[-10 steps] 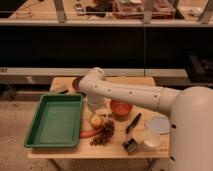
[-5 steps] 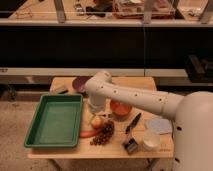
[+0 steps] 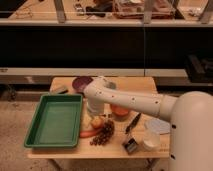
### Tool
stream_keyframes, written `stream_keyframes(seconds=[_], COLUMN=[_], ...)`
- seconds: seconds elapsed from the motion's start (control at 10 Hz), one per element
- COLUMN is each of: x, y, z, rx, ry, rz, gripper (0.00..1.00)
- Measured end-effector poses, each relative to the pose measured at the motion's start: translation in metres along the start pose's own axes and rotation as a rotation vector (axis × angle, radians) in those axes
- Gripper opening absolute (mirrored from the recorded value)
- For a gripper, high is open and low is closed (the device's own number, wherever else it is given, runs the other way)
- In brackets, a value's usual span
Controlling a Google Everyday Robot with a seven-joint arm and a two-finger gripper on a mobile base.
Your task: Place apple in purple bowl
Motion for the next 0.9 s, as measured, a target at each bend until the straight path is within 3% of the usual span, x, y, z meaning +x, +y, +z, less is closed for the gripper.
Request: stream_keyframes(seconds=[0.6, 0.8, 0.9], x=[0.001, -0.004, -0.005], y=[0.002, 0.003, 0.002], z=[0.015, 0.025, 0.028], rx=[-0.079, -0.004, 0.008], ry=[-0.049, -0.057, -0.061], rz=[0.052, 0.098, 0.098], gripper=[0.74, 0.74, 0.74])
